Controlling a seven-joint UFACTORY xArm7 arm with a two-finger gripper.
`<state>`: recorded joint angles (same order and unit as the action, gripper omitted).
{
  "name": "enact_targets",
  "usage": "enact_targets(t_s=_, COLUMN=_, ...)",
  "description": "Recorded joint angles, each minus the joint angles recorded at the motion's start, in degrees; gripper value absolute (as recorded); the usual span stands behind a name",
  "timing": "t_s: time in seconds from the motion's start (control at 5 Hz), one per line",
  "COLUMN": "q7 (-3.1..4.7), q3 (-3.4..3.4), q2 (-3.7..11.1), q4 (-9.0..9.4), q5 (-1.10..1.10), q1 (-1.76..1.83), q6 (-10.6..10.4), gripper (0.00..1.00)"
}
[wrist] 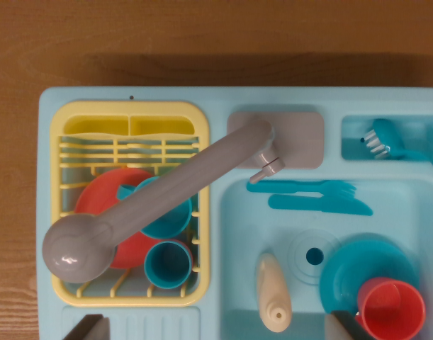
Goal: Pick detergent from the sink
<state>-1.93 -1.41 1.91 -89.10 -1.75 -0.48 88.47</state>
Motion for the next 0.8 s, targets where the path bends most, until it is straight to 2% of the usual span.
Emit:
enact_targets(t_s=0.6, q7=0.14, q3=0.04, q2=0.05, q4=0.42, q5=0.0, q1=-0.03, q6=-0.38, gripper=0.0)
enact_targets(t_s=0.8, q7=0.43, q3=0.13, q2=0.16, q4=1.28, q5=-0.01, q1=-0.09, q6=-1.17, gripper=0.0)
